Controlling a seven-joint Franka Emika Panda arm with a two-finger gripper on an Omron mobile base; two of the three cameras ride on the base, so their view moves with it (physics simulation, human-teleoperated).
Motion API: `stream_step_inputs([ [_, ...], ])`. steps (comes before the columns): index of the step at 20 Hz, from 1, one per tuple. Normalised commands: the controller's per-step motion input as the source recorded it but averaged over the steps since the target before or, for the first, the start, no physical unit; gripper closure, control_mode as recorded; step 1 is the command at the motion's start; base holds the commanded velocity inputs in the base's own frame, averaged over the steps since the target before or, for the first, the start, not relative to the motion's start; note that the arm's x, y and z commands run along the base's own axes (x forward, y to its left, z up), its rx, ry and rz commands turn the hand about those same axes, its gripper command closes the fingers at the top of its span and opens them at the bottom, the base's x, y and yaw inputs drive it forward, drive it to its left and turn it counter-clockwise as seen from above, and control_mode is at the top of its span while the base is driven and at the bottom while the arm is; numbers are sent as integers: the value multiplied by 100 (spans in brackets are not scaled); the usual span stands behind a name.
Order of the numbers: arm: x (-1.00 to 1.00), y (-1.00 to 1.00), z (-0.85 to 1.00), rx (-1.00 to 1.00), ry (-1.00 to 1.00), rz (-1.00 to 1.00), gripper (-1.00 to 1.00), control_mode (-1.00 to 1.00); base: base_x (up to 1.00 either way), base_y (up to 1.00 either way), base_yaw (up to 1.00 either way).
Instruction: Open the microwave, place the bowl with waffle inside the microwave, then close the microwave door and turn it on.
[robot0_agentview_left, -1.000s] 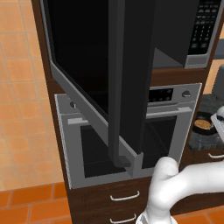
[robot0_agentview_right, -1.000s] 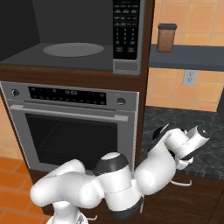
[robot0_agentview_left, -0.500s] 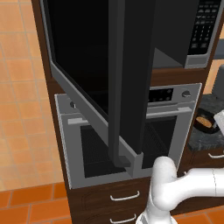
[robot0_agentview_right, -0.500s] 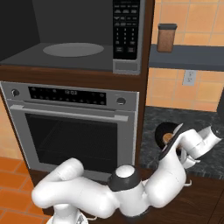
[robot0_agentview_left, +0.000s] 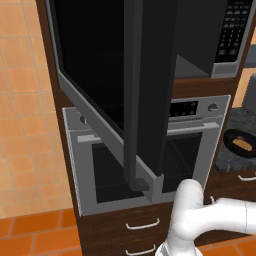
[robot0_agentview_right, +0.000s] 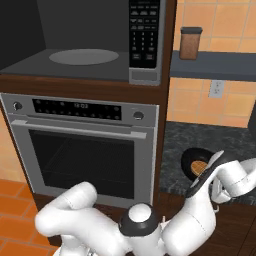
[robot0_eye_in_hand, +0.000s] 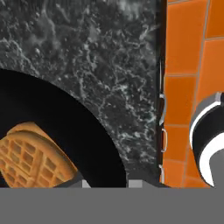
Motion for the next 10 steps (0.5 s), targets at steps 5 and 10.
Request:
stream_step_inputs([
  [5,-92,67,30,0,-25,-39,100,-100,0,0,0],
  [10,-100,83,75,-3,-37,-24,100,-100,0,0,0],
])
